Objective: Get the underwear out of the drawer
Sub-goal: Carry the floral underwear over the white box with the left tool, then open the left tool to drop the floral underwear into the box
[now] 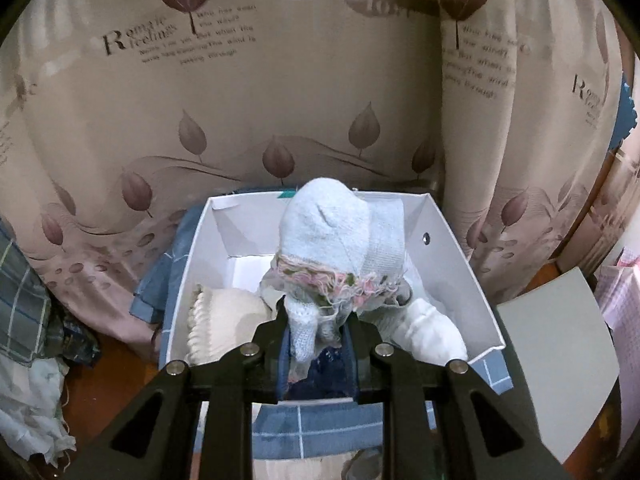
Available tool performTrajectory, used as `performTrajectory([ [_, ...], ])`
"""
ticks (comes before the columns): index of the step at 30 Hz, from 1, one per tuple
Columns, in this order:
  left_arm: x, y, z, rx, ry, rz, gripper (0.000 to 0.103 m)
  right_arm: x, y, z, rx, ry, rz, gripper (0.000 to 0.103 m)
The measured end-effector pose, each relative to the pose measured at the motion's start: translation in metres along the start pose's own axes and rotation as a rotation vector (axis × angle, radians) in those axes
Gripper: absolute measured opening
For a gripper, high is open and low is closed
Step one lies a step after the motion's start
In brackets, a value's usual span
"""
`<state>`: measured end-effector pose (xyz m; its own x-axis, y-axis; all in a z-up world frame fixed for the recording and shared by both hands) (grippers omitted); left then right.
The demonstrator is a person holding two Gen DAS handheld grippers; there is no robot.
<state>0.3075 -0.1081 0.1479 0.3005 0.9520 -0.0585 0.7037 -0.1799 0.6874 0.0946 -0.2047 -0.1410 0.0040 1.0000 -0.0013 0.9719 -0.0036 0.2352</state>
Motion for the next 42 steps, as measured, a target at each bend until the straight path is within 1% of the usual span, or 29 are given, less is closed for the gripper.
performTrajectory([
  [4, -0.001, -0.005, 0.023, 0.018, 0.001, -0.01, 0.022, 0.002, 0.0, 0.0, 0.001, 0.004, -0.004, 0.035],
  [12, 0.006, -0.031, 0.069, 0.104, -0.014, -0.048, 0.022, 0.002, 0.001, 0.0, 0.005, 0.005, -0.005, 0.035],
  [16, 0.006, -0.037, 0.078, 0.118, -0.025, -0.062, 0.022, 0.003, 0.001, 0.0, 0.007, 0.004, -0.008, 0.035],
  [18, 0.006, -0.038, 0.079, 0.117, -0.022, -0.06, 0.025, 0.003, 0.0, 0.001, 0.009, 0.002, -0.009, 0.035],
  [22, 0.005, -0.04, 0.079, 0.116, -0.001, -0.041, 0.028, 0.003, 0.0, 0.0, 0.007, -0.001, -0.009, 0.035],
  [24, 0.006, -0.04, 0.079, 0.122, 0.002, -0.042, 0.032, 0.004, -0.001, 0.0, 0.007, -0.003, -0.011, 0.035],
  [26, 0.007, -0.04, 0.078, 0.122, 0.007, -0.044, 0.034, 0.004, -0.001, 0.001, 0.006, -0.007, -0.013, 0.035],
  [28, 0.008, -0.039, 0.074, 0.115, 0.019, -0.039, 0.039, 0.004, -0.002, 0.001, 0.007, -0.01, -0.015, 0.035],
  [30, 0.009, -0.037, 0.068, 0.105, 0.024, -0.037, 0.048, 0.004, -0.001, 0.002, 0.008, -0.011, -0.018, 0.035],
  [33, 0.009, -0.034, 0.054, 0.076, 0.014, -0.038, 0.058, 0.004, 0.0, 0.003, 0.011, -0.014, -0.02, 0.035],
  [38, 0.012, -0.028, 0.029, 0.032, 0.005, -0.048, 0.059, 0.005, 0.0, 0.004, 0.012, -0.024, -0.026, 0.035],
  [42, 0.013, -0.031, 0.006, -0.008, 0.008, -0.032, 0.06, 0.004, 0.0, 0.005, 0.013, -0.033, -0.028, 0.035],
])
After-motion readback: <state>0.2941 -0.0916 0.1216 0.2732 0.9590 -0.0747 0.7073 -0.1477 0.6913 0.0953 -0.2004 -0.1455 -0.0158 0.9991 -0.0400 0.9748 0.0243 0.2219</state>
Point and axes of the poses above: each gripper's, at about its wrist camera, not at the fingertips, and z roughly the way its jaws point, x to its left, y to its top, the point moved 10 cm from there along z, roughly the way its jaws point, and after that the axes turned 1 degree about -x, right-handed, at the moved point
